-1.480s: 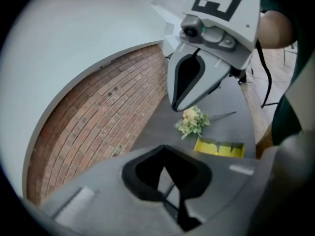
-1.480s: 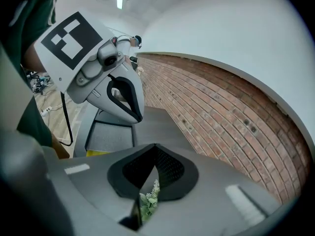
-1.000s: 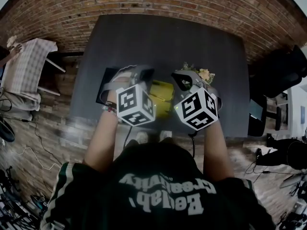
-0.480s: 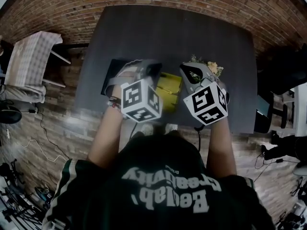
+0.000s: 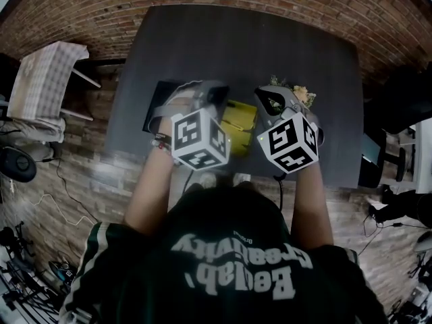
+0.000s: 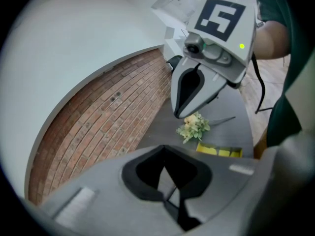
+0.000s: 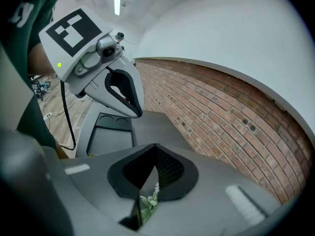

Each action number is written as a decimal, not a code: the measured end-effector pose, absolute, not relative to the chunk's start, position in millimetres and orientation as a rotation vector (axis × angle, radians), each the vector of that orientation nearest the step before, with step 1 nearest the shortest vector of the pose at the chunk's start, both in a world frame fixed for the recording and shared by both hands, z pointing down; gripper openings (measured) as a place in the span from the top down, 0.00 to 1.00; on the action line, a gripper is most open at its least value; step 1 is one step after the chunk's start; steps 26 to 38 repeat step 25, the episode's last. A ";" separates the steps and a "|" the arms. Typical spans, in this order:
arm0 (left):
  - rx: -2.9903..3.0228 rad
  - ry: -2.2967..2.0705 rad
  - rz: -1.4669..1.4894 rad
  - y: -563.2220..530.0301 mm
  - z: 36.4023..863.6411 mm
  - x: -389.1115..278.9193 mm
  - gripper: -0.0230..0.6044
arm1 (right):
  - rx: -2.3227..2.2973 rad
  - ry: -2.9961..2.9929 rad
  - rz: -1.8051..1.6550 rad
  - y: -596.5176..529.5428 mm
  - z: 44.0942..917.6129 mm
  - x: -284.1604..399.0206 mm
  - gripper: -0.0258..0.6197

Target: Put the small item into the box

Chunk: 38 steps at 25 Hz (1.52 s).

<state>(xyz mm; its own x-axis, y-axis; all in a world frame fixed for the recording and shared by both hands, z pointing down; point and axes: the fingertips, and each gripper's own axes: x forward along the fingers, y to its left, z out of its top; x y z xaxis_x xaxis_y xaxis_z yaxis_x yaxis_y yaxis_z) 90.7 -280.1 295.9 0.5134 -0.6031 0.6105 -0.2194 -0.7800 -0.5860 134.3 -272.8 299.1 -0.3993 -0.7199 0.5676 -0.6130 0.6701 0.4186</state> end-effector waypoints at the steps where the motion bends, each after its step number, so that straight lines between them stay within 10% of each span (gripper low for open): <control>1: -2.320 0.676 -1.183 -280.2 295.6 90.5 0.96 | 1.026 -2.130 -0.178 -273.0 299.7 135.0 0.95; 38: -2.326 0.676 -1.187 -278.2 298.3 87.5 0.96 | 1.002 -2.124 -0.204 -271.5 299.5 128.8 0.95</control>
